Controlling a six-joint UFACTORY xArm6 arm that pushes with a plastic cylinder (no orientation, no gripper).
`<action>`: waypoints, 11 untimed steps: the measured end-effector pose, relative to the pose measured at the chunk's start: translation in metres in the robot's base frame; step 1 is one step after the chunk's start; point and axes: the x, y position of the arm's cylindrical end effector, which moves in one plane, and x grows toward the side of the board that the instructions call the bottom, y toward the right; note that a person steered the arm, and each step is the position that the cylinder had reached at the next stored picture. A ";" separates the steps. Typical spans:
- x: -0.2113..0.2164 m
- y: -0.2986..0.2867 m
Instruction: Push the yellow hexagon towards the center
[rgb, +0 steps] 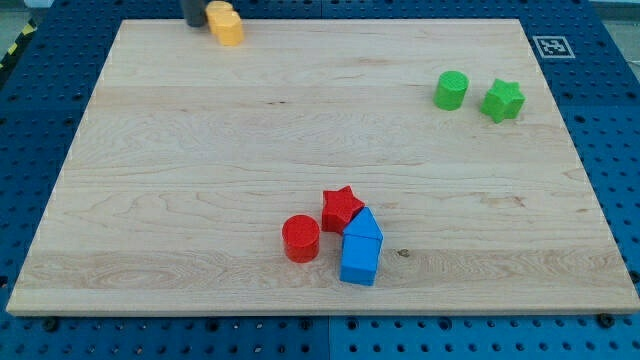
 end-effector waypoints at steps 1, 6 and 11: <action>0.000 0.024; 0.047 0.056; 0.143 0.075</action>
